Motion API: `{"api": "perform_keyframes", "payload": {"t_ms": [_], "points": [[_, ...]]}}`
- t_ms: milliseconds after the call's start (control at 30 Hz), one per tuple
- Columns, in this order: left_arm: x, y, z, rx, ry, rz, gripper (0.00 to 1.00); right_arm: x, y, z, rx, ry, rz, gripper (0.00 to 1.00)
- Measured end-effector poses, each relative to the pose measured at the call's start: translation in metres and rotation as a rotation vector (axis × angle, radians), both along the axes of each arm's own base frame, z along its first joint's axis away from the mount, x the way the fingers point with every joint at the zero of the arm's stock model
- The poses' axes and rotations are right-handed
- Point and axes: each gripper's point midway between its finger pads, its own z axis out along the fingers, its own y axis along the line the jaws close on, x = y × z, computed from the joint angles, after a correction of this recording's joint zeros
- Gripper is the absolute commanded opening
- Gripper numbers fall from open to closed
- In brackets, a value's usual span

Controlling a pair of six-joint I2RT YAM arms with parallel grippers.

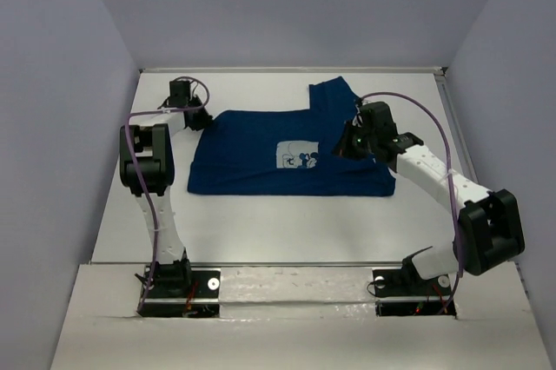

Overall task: Fold and stack the t-shirts
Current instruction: Grap the side of the flattened tshirt furthest away from the robot with both arms

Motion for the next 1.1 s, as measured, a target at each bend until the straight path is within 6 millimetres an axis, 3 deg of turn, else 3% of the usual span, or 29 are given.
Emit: {"api": "perform_keyframes", "payload": {"t_ms": [200,333,433,467,500,533,567,633,667,700,767,867,933,1100], "points": [[-0.009,-0.01,0.006,-0.01,-0.002,-0.014,0.06,-0.004,0.006,0.0,0.003,0.002,0.019,0.01],[-0.019,-0.026,0.05,0.051,-0.087,-0.037,0.07,-0.006,0.009,0.0,0.005,0.001,0.031,0.01],[-0.035,-0.05,0.085,0.107,-0.17,-0.085,0.28,-0.007,0.01,-0.003,0.005,0.004,0.035,0.01],[-0.045,-0.063,0.098,0.128,-0.207,-0.113,0.39,-0.008,0.01,-0.003,0.004,0.006,0.035,0.01],[-0.056,-0.076,0.107,0.139,-0.238,-0.138,0.57,-0.008,0.01,-0.004,0.004,0.007,0.036,0.01],[-0.067,-0.089,0.112,0.145,-0.253,-0.173,0.59,-0.008,0.01,-0.003,0.005,0.005,0.036,0.01],[-0.074,-0.097,0.114,0.151,-0.262,-0.192,0.6,-0.007,0.01,-0.003,0.005,0.004,0.036,0.01],[-0.09,-0.106,0.106,0.169,-0.262,-0.222,0.72,-0.007,0.011,-0.003,0.006,0.002,0.036,0.01],[-0.104,-0.108,0.091,0.188,-0.232,-0.239,0.84,-0.007,0.011,-0.003,0.005,0.002,0.036,0.01],[-0.113,-0.109,0.08,0.204,-0.203,-0.251,0.88,-0.007,0.01,-0.004,0.004,0.003,0.036,0.01],[-0.132,-0.104,0.055,0.245,-0.132,-0.264,0.88,-0.007,0.01,-0.005,0.002,0.006,0.036,0.01],[-0.144,-0.097,0.043,0.28,-0.085,-0.256,0.85,-0.006,0.01,-0.009,-0.004,0.014,0.037,0.01],[-0.141,-0.093,0.05,0.285,-0.096,-0.239,0.67,-0.006,0.011,-0.012,-0.007,0.022,0.038,0.01],[-0.109,-0.1,0.093,0.233,-0.184,-0.192,0.57,-0.006,0.011,-0.013,-0.009,0.026,0.038,0.01]]}}
